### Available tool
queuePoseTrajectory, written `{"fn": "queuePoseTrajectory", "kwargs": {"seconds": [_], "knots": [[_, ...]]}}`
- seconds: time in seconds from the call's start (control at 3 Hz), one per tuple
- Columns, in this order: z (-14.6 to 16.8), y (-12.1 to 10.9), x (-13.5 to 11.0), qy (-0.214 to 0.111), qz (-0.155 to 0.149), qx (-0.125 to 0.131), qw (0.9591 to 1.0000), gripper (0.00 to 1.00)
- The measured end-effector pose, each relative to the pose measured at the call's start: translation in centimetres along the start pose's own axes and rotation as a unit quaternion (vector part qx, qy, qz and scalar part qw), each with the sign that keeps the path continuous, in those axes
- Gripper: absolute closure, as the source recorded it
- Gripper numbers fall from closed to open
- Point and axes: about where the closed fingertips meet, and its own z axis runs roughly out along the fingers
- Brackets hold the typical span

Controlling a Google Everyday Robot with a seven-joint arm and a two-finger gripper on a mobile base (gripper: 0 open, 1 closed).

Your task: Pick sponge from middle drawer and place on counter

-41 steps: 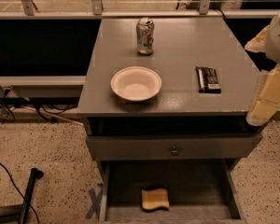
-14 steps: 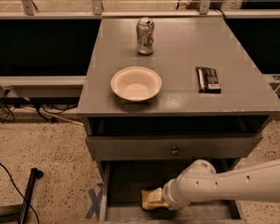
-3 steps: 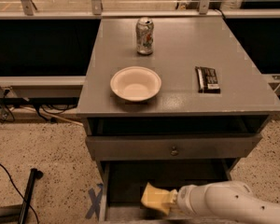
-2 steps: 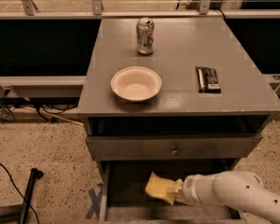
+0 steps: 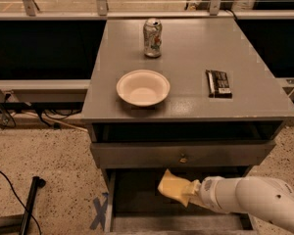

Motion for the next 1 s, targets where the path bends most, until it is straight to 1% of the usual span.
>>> {"fn": "queuePoseTrajectory", "kwargs": {"seconds": [0.33, 0.67, 1.0], "knots": [[-1.9, -0.4, -0.4, -0.011, -0.004, 0.016, 0.9998, 1.0], [-6.1, -2.6, 0.6, -0.026, 0.0, 0.08, 0.9965, 1.0], [-11.1, -5.8, 1.8, -0.046, -0.042, 0.124, 0.9904, 1.0]]}}
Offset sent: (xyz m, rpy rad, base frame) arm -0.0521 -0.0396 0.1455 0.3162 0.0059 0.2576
